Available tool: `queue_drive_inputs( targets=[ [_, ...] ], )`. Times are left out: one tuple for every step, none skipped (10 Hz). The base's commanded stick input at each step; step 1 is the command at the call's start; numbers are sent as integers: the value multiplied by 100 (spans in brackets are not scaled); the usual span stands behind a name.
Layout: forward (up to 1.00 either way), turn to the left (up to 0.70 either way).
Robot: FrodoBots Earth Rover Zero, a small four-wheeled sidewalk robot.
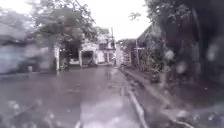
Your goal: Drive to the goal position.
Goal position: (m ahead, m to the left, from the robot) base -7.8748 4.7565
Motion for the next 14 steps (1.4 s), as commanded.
queue_drive_inputs(
  targets=[
    [100, 0],
    [100, 0],
    [100, 0],
    [100, 0],
    [100, 0],
    [100, 0],
    [100, 0],
    [100, 0],
    [100, 0],
    [100, 0],
    [100, 0],
    [100, 0],
    [100, 0],
    [100, 0]
  ],
)
